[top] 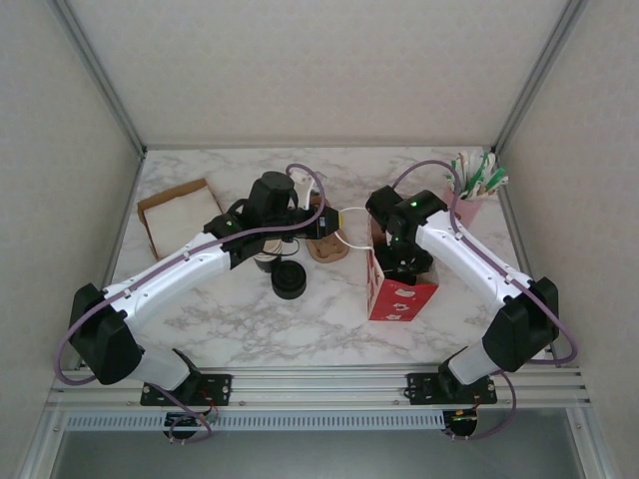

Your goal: Pack the takeout coffee

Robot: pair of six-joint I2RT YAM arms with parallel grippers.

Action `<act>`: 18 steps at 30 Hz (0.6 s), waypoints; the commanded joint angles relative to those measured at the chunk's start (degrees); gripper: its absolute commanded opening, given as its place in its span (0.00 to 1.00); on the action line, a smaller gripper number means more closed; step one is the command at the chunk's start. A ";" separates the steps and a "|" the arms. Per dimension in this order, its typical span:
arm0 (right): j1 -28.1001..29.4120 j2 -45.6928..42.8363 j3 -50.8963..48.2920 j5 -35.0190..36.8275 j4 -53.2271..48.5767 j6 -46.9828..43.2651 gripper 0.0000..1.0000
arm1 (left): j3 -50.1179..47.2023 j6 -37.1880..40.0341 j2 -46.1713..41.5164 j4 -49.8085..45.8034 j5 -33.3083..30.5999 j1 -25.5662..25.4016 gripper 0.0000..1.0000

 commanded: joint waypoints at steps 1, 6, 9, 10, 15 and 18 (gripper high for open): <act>-0.13 0.08 -0.06 0.00 -0.44 -0.17 0.61 | 0.52 -0.34 -0.26 0.96 -0.63 -0.34 0.00; -0.15 0.19 0.24 0.00 -0.30 -0.24 0.61 | 0.61 -0.34 -0.21 0.92 -0.63 -0.33 0.00; -0.15 0.06 0.37 0.01 -0.44 -0.24 0.61 | 0.69 -0.25 -0.18 0.87 -0.63 -0.33 0.00; -0.15 0.10 0.48 0.00 -0.43 -0.40 0.61 | 0.68 -0.25 -0.17 0.85 -0.63 -0.39 0.00; -0.21 -0.04 0.81 0.01 -0.53 -0.46 0.61 | 0.67 -0.25 -0.12 0.89 -0.63 -0.40 0.00; -0.13 0.01 0.87 -0.01 -0.58 -0.49 0.61 | 0.70 -0.34 -0.10 0.87 -0.63 -0.33 0.00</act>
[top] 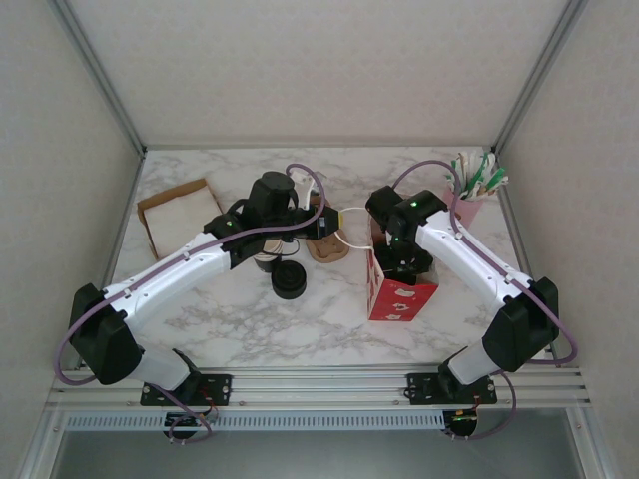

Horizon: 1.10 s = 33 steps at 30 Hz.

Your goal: Pack the takeout coffee

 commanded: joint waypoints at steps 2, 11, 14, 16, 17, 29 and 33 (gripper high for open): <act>-0.22 0.03 0.93 -0.02 -0.58 -0.50 0.61 | 0.64 -0.27 -0.09 0.84 -0.63 -0.39 0.00; -0.19 -0.13 0.87 -0.02 -0.59 -0.47 0.61 | 0.60 -0.34 -0.17 0.92 -0.63 -0.33 0.00; -0.17 -0.23 0.76 -0.02 -0.53 -0.43 0.61 | 0.61 -0.35 -0.12 0.89 -0.63 -0.32 0.00; -0.19 -0.32 0.68 -0.02 -0.43 -0.37 0.61 | 0.61 -0.34 -0.10 0.97 -0.64 -0.39 0.00; -0.15 -0.32 0.67 -0.01 -0.43 -0.40 0.61 | 0.53 -0.42 -0.08 0.99 -0.63 -0.37 0.00; -0.21 -0.21 0.51 -0.11 -0.35 -0.31 0.61 | 0.43 -0.51 -0.11 1.10 -0.64 -0.38 0.00; -0.19 -0.40 0.63 -0.09 -0.44 -0.39 0.61 | 0.61 -0.43 -0.01 0.98 -0.63 -0.37 0.00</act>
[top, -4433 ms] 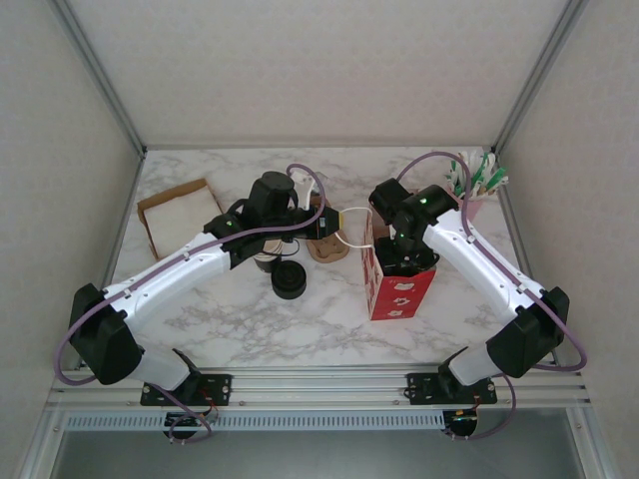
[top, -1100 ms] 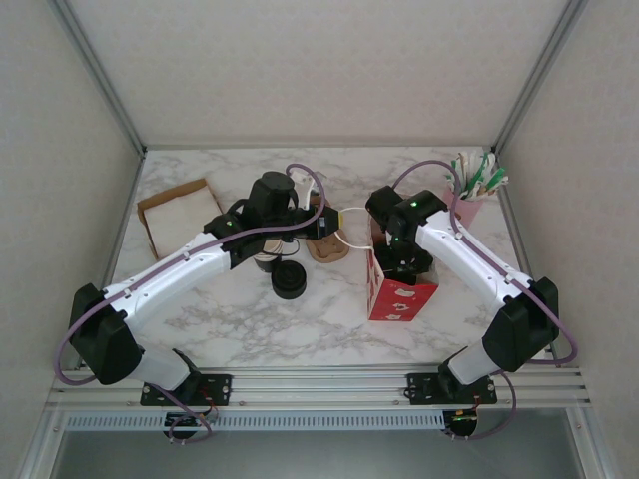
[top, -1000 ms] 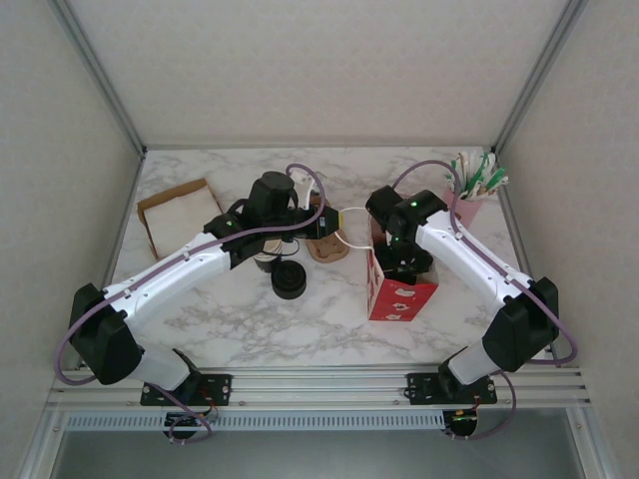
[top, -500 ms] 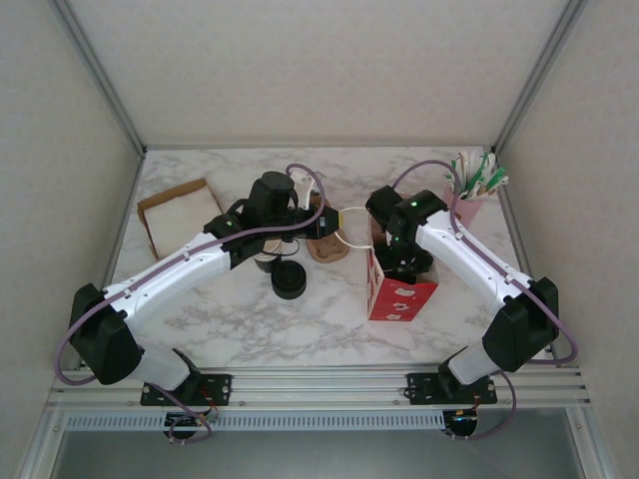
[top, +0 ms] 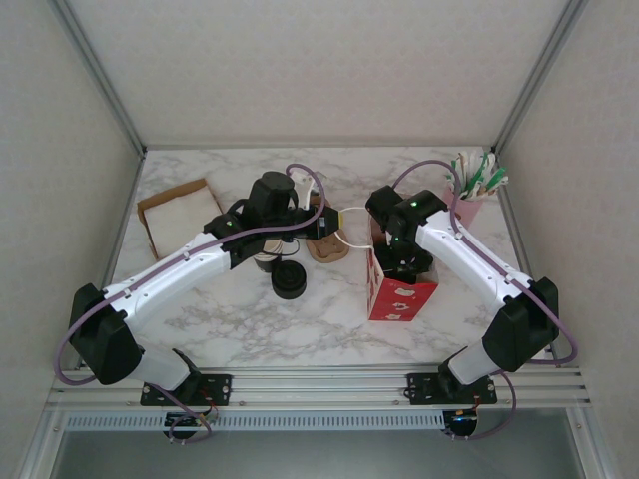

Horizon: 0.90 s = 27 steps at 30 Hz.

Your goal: Pack the takeout coffee

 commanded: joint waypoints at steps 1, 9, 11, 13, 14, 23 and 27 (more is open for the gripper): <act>-0.18 -0.40 0.51 -0.03 -0.50 -0.32 0.62 | 0.68 -0.33 0.01 0.97 -0.61 -0.37 0.00; -0.17 -0.41 0.76 -0.12 -0.92 -0.24 0.65 | 0.61 -0.40 0.00 1.10 -0.79 -0.39 0.04; -0.18 -0.50 0.93 -0.02 -1.00 -0.20 0.66 | 0.70 -0.53 0.01 1.10 -0.79 -0.37 0.05; -0.16 -0.60 1.14 -0.02 -1.19 -0.15 0.66 | 0.63 -0.49 -0.08 1.10 -0.79 -0.40 0.06; -0.20 -0.70 1.18 -0.02 -1.28 -0.12 0.67 | 0.61 -0.44 -0.09 1.03 -0.85 -0.35 0.06; -0.14 -1.42 2.45 0.07 -2.29 -0.02 0.72 | 0.61 -0.59 -0.18 1.08 -1.05 -0.39 0.11; -0.19 -1.72 3.22 0.15 -2.76 0.00 0.75 | 0.67 -0.66 -0.18 1.06 -1.05 -0.40 0.12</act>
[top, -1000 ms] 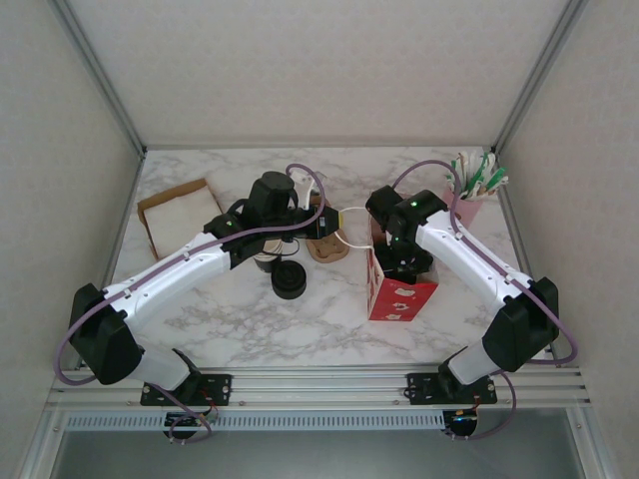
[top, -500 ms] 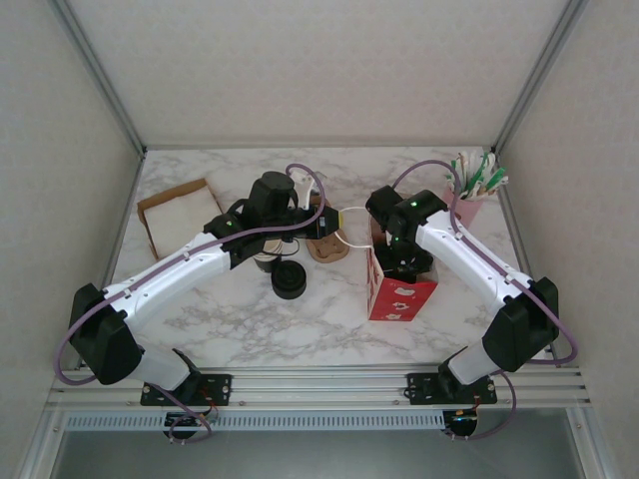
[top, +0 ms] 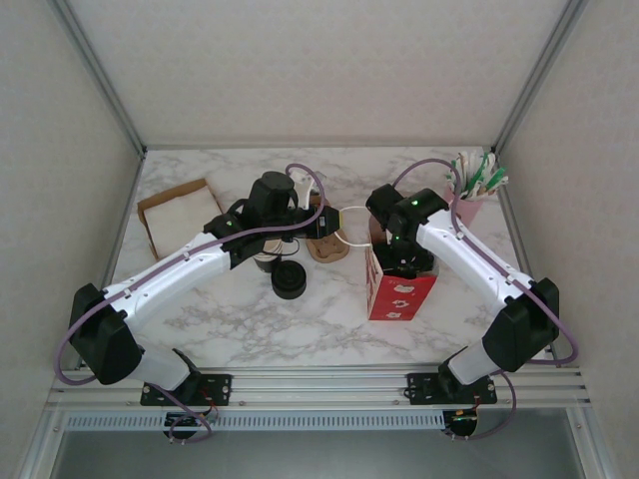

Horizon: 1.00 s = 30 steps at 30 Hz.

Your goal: Pack the takeout coffee

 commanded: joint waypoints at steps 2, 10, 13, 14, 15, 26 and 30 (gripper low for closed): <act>-0.14 -1.65 2.28 0.21 -2.20 -0.04 0.76 | 0.69 -0.47 -0.08 1.10 -0.64 -0.40 0.12; -0.18 -2.05 2.94 0.22 -2.74 0.02 0.81 | 0.70 -0.65 -0.08 1.10 -0.64 -0.38 0.13; -0.19 -2.14 3.30 0.17 -2.85 0.00 0.83 | 0.67 -0.65 0.09 1.20 -0.64 -0.40 0.14; -0.20 -2.06 3.46 0.24 -2.95 0.01 0.83 | 0.77 -0.69 0.18 1.19 -0.51 -0.40 0.14; -0.19 -2.13 3.65 0.26 -3.12 0.00 0.83 | 0.78 -0.73 0.26 1.22 -0.50 -0.35 0.14; -0.15 -3.42 6.85 0.66 -4.87 -0.05 0.84 | 1.31 -0.73 0.87 1.21 -0.37 -0.39 0.14; -0.08 -3.81 7.59 0.58 -5.12 0.00 0.84 | 1.49 -0.82 0.97 1.23 -0.37 -0.39 0.15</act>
